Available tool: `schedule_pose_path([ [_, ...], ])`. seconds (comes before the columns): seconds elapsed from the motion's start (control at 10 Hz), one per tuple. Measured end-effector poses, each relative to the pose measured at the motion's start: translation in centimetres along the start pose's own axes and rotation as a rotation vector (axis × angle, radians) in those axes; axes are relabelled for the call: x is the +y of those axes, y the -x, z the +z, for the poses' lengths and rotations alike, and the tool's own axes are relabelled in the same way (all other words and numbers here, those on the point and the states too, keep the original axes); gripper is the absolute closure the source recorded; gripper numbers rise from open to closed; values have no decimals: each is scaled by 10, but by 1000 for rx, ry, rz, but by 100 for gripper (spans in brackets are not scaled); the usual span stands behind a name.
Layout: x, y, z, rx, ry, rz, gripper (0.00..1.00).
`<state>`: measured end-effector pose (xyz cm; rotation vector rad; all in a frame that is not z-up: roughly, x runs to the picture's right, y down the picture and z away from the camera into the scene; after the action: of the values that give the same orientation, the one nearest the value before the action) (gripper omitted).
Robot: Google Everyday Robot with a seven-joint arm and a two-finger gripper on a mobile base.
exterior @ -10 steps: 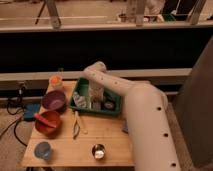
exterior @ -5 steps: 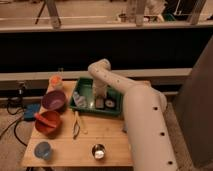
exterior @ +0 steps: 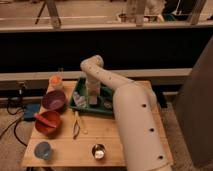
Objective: Wipe tray with eraser
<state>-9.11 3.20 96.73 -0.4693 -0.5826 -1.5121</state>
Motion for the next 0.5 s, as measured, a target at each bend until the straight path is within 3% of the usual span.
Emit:
schedule_pose_path([
  [0.2, -24, 4, 1, 5, -7, -45, 100],
  [0.5, -18, 26, 6, -6, 11, -81, 100],
])
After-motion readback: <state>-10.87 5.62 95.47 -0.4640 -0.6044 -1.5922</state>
